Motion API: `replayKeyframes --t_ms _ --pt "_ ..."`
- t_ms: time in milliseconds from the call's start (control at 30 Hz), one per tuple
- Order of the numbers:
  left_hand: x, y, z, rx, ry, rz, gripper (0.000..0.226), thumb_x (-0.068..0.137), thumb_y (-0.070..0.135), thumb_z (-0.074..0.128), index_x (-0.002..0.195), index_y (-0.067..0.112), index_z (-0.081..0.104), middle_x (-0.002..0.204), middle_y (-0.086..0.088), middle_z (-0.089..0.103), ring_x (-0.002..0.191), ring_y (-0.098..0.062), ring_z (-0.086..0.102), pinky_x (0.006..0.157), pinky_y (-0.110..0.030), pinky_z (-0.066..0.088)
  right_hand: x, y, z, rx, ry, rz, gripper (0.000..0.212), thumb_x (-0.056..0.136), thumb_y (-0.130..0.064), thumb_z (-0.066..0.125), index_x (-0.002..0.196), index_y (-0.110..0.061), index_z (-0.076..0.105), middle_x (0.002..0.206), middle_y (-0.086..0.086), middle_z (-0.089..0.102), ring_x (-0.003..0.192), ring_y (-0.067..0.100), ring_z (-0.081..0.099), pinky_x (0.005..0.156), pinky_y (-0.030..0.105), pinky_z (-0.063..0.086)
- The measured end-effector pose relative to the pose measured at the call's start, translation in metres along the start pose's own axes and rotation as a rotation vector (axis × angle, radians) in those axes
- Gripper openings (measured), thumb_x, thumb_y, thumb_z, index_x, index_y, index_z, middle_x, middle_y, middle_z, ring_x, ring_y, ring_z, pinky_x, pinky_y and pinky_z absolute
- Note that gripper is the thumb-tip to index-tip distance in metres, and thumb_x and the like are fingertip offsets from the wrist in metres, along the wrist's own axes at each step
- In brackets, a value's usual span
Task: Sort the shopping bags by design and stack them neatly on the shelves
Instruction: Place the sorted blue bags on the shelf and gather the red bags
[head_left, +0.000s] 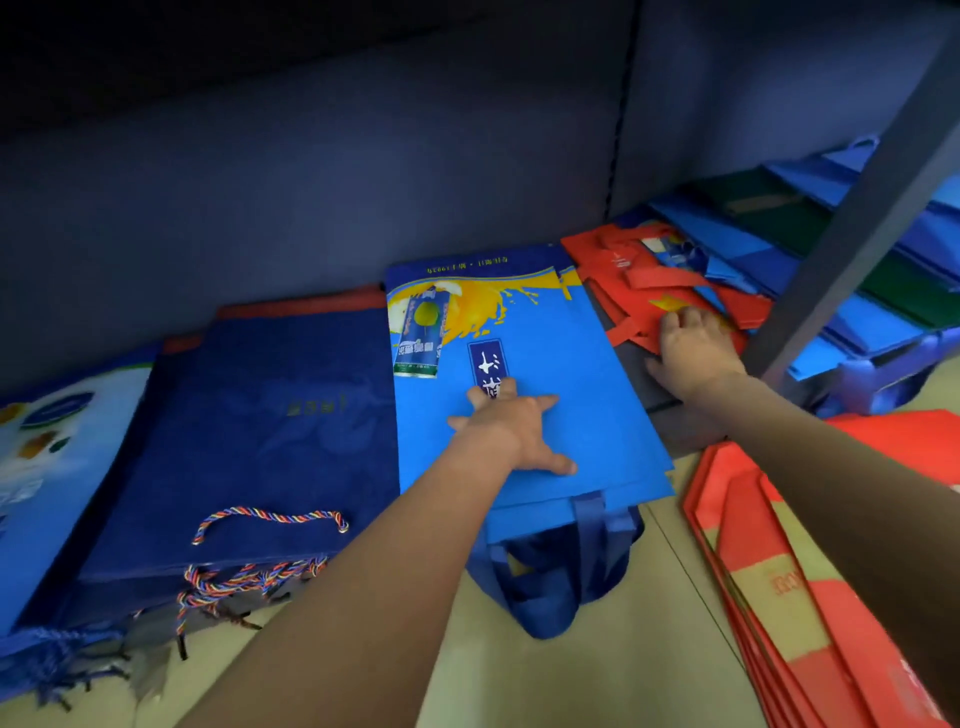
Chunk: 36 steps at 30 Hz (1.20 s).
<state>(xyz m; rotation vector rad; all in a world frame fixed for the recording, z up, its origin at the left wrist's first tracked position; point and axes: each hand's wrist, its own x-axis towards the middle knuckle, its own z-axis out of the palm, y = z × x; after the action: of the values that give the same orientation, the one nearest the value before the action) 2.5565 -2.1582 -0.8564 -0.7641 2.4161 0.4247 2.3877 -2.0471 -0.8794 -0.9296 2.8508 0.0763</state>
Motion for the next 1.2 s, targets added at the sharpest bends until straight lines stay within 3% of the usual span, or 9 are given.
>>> replayKeyframes --t_ms 167,267,400,567,800,1033,1133,1200 --pt "0.003 -0.001 -0.001 -0.004 -0.013 -0.002 0.091 0.075 0.060 0.067 0.146 0.048 0.012 0.157 0.000 -0.002 0.138 -0.040 0.006 0.104 -0.061 0.031 0.014 -0.001 -0.021 -0.155 -0.015 -0.100 0.033 0.094 -0.005 0.044 0.126 -0.002 0.050 0.128 0.019 0.053 0.117 0.037 0.053 0.087 0.040 0.045" --pt "0.005 -0.002 -0.001 -0.007 -0.020 0.001 0.091 0.075 0.059 0.068 0.146 0.048 0.012 0.157 -0.001 -0.002 0.139 -0.040 0.005 0.104 -0.060 0.030 0.012 0.000 -0.026 -0.233 0.031 -0.191 0.033 0.094 -0.001 0.037 0.122 -0.003 0.055 0.124 0.020 0.057 0.114 0.037 0.055 0.086 0.040 0.046" --pt "0.006 -0.003 0.000 -0.009 -0.014 0.004 0.092 0.075 0.059 0.068 0.146 0.048 0.011 0.157 -0.001 -0.002 0.138 -0.041 0.005 0.104 -0.061 0.030 0.008 0.001 -0.045 -0.248 0.098 -0.215 0.032 0.093 0.000 0.040 0.120 0.000 0.056 0.122 0.022 0.057 0.112 0.039 0.055 0.085 0.041 0.045" --pt "0.004 -0.005 0.002 -0.013 -0.010 0.019 0.091 0.076 0.060 0.066 0.146 0.048 0.009 0.157 0.000 -0.006 0.140 -0.041 0.002 0.106 -0.063 0.025 0.006 0.012 -0.086 -0.086 0.276 -0.132 0.030 0.090 -0.008 0.052 0.112 0.011 0.057 0.110 0.034 0.057 0.102 0.050 0.056 0.083 0.048 0.047" --pt "0.002 -0.011 0.001 -0.017 -0.019 0.056 0.088 0.078 0.057 0.065 0.147 0.047 0.011 0.158 0.001 -0.009 0.141 -0.042 0.000 0.108 -0.061 0.024 -0.017 -0.002 -0.131 -0.088 0.459 -0.168 0.026 0.090 -0.011 0.053 0.104 0.009 0.059 0.100 0.035 0.058 0.094 0.051 0.057 0.075 0.050 0.047" --pt "0.003 -0.021 0.001 -0.065 0.056 0.109 0.068 0.087 0.043 0.057 0.146 0.042 0.023 0.159 0.001 -0.003 0.138 -0.041 0.005 0.105 -0.049 0.035 -0.048 0.004 -0.168 -0.103 0.576 -0.148 0.024 0.088 -0.008 0.050 0.101 0.009 0.059 0.096 0.038 0.057 0.091 0.052 0.056 0.075 0.050 0.045" --pt "0.006 -0.028 0.006 -0.013 0.040 0.086 0.068 0.088 0.045 0.054 0.147 0.042 0.020 0.159 -0.003 0.000 0.142 -0.040 0.001 0.111 -0.056 0.020 -0.068 0.004 -0.182 -0.022 0.763 -0.173 0.026 0.086 -0.016 0.042 0.086 0.005 0.056 0.086 0.037 0.057 0.081 0.052 0.056 0.069 0.050 0.044" --pt "0.007 -0.029 0.009 -0.120 0.096 0.110 0.065 0.085 0.049 0.054 0.145 0.037 0.032 0.156 -0.006 0.016 0.142 -0.036 0.014 0.113 -0.050 0.022 -0.085 -0.004 -0.183 -0.084 0.756 -0.292 0.028 0.087 -0.020 0.037 0.088 0.001 0.056 0.083 0.034 0.060 0.079 0.050 0.058 0.067 0.049 0.044"
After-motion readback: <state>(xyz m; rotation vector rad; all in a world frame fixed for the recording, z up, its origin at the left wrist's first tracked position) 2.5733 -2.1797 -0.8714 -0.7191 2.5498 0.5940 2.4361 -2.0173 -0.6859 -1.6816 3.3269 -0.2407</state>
